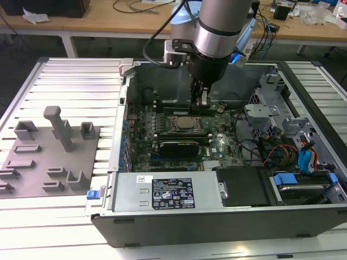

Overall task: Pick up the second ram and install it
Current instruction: 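Insert the second ram into the second slot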

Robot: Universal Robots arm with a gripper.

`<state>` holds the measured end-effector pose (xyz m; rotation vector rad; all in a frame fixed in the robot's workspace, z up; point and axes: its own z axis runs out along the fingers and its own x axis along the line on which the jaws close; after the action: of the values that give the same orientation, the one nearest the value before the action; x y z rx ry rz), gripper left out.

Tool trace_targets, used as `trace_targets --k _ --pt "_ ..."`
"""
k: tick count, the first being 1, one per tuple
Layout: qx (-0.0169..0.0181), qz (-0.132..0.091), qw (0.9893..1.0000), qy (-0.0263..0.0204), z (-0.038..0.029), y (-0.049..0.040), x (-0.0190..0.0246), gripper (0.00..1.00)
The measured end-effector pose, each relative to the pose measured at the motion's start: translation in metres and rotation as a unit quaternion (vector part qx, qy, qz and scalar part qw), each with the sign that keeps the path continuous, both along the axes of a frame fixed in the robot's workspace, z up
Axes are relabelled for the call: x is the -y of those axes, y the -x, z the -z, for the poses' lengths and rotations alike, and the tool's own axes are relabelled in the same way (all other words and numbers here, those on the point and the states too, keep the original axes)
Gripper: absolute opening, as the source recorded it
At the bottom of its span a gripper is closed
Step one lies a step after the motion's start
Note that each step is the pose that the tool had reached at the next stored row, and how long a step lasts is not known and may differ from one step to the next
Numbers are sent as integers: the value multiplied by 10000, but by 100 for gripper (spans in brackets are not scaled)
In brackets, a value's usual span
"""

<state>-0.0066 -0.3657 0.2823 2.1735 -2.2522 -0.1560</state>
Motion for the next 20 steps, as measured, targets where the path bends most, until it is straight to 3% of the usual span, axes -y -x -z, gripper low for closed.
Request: trace_targets --k 16,20 --pt "0 0 10000 1 251 16 4 13" --pt "-1 0 10000 19 280 56 115 13"
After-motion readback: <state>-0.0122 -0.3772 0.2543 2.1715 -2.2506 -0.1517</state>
